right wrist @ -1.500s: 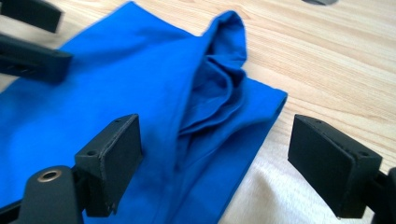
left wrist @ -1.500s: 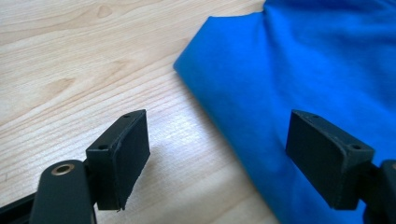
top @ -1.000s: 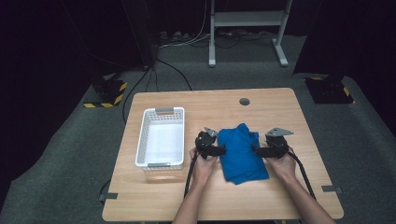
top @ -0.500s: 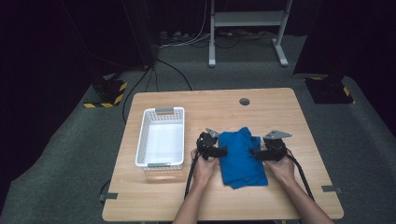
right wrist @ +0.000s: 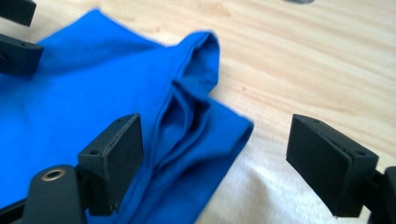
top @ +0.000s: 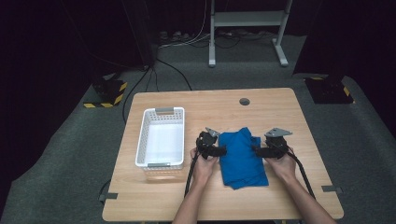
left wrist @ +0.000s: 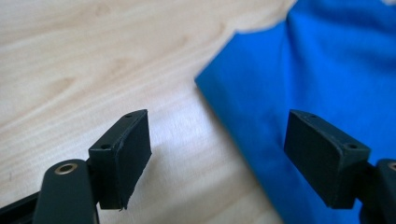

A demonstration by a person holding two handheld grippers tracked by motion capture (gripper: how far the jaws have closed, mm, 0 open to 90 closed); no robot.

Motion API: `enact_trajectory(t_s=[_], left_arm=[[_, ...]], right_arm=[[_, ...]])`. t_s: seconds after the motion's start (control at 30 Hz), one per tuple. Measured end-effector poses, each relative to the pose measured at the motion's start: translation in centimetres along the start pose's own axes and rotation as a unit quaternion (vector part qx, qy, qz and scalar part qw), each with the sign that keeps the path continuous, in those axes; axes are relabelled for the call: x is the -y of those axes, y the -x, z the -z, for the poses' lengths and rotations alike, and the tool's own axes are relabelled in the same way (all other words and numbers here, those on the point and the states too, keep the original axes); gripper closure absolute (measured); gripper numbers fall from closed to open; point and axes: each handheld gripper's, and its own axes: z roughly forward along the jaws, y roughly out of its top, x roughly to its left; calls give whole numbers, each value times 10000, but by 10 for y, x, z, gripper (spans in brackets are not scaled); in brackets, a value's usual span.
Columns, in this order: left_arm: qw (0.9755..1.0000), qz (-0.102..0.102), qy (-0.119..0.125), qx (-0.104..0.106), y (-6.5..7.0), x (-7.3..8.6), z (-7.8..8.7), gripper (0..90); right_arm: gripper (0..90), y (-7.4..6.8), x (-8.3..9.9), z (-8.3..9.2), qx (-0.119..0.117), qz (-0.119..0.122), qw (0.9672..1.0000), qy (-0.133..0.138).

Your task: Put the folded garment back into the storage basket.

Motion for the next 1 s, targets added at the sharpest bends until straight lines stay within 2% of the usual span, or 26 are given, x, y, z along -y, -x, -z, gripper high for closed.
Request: enact_trajectory(t_s=[0.07, 0.13, 0.17, 0.23, 0.33, 0.4, 0.53, 0.63, 0.7, 0.77, 0.87, 1.0], left_arm=[[10000, 0, -3, -75, -1, -2, -2, 227], [9997, -82, -173, -154, 0, -2, -7, 228], [9995, -110, -265, -156, 0, -1, -8, 228], [9997, -53, -227, -61, 1, 4, -6, 234], [9996, -171, -234, -5, 7, 10, 0, 240], [9995, -218, -218, -24, 9, 9, 3, 240], [10000, 50, 2, 62, 3, 0, 2, 236], [9998, 120, -122, -41, 0, -2, -5, 234], [9995, 65, -281, -110, 0, 0, -8, 237], [9996, 34, -274, -105, 1, 3, -6, 253], [9995, -5, -319, -73, 1, 4, -3, 268], [9996, -12, -238, -115, 3, 0, -3, 264]], right_arm=[[187, 0, -1, -3, 54, -47, 10000, 25], [183, 2, 0, -9, 75, -74, 9998, -157], [181, 2, 1, -11, 54, -75, 9997, -231], [181, 2, 5, -10, -10, -84, 9996, -251], [180, 0, 7, -3, -117, 118, 9992, -368], [183, -3, 6, 0, -76, 281, 9990, -348], [185, -2, -1, -1, -95, 13, 9999, -86], [187, -4, -5, -7, -55, -34, 9999, -143], [187, -4, -5, -13, -2, 6, 9996, -278], [178, -3, -2, -15, 73, 38, 9991, -411], [171, 3, 4, -8, 38, -79, 9992, -377], [181, 2, 4, -2, 84, 83, 9995, -282]])
